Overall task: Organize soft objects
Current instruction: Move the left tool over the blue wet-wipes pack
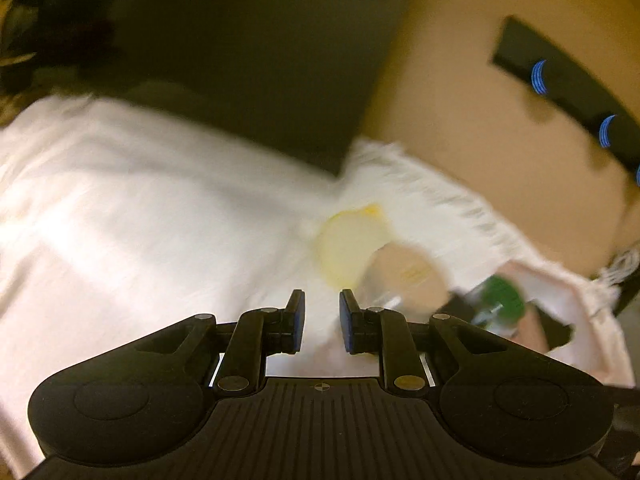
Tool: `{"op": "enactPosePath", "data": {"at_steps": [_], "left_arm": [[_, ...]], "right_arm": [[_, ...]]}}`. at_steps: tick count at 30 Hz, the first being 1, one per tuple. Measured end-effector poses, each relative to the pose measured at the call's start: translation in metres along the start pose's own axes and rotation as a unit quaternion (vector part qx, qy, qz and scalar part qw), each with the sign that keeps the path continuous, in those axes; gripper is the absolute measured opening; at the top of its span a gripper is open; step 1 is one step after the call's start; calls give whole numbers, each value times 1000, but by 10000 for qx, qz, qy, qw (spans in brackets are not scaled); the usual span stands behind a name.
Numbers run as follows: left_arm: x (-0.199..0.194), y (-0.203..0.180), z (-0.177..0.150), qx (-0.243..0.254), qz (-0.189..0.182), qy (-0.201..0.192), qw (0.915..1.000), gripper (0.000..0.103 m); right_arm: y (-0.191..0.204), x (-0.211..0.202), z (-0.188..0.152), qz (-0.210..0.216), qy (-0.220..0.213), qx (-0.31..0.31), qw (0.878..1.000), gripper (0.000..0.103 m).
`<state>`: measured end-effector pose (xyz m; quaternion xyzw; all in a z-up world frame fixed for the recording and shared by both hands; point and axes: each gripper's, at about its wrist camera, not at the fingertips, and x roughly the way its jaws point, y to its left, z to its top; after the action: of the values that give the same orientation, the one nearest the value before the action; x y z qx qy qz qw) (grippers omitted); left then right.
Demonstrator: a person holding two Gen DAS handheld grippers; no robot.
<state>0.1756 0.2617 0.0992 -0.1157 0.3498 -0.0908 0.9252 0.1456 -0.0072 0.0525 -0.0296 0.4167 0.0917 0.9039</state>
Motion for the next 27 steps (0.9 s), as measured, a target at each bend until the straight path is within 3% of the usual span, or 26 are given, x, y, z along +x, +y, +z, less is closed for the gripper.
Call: {"op": "enactPosePath", "data": {"at_steps": [7, 12, 18, 23, 27], "left_arm": [[9, 46, -38, -463, 149, 557, 9973, 20], [26, 48, -57, -626, -232, 892, 9938, 20], [35, 34, -69, -302, -282, 1028, 9938, 34], [36, 32, -65, -62, -139, 1011, 9948, 39], [33, 37, -60, 43, 118, 920, 9957, 37]], "right_arm": [[57, 27, 5, 269, 158, -627, 9975, 75], [79, 47, 1, 224, 218, -839, 9960, 79], [83, 51, -6, 64, -65, -784, 9969, 97], [62, 56, -12, 298, -10, -230, 9993, 100], [59, 52, -18, 320, -43, -229, 9992, 100]]}}
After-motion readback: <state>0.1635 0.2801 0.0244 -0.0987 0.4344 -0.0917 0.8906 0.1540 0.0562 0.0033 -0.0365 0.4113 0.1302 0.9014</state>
